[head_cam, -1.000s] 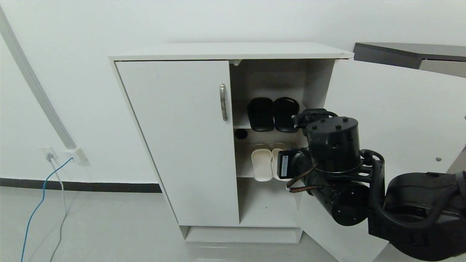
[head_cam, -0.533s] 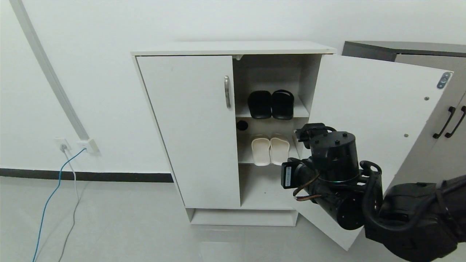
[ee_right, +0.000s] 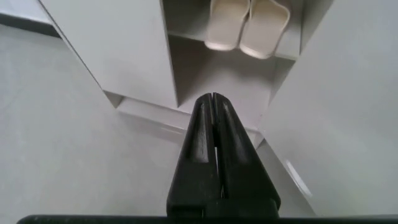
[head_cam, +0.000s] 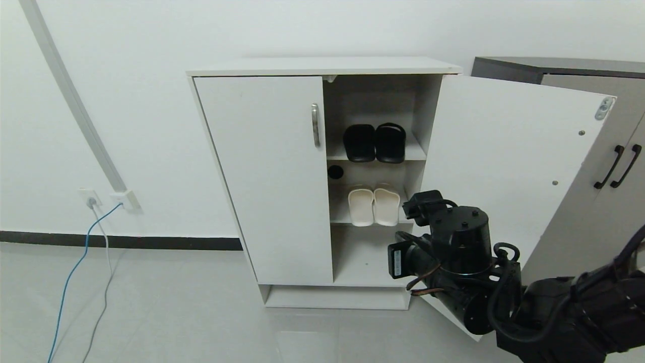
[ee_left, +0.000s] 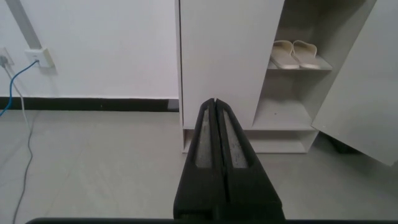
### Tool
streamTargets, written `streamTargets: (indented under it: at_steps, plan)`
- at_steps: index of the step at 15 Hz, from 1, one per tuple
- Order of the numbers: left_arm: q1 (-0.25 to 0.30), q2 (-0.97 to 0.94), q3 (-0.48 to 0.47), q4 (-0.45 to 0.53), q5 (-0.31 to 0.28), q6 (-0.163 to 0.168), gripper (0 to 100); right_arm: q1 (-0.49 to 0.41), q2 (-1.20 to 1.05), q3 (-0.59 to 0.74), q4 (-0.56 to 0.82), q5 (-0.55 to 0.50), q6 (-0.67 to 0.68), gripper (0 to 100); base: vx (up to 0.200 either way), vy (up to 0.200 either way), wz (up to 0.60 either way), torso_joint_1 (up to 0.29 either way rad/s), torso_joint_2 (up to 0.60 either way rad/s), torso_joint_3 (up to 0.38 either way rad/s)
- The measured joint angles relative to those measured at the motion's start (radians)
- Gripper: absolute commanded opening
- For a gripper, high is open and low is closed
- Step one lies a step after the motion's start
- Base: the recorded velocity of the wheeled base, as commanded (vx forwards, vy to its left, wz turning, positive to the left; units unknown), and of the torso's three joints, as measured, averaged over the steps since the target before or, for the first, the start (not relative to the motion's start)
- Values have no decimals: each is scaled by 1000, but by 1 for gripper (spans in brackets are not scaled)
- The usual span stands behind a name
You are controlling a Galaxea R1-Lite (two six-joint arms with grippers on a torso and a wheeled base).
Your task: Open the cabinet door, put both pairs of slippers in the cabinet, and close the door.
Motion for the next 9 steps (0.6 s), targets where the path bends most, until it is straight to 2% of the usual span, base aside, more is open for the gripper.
streamTargets:
  at_steps: [9]
  plan:
    - [0, 0, 0, 0, 0, -2, 0, 1, 7, 1, 1, -1, -7, 0, 0, 0, 0, 0, 0, 0]
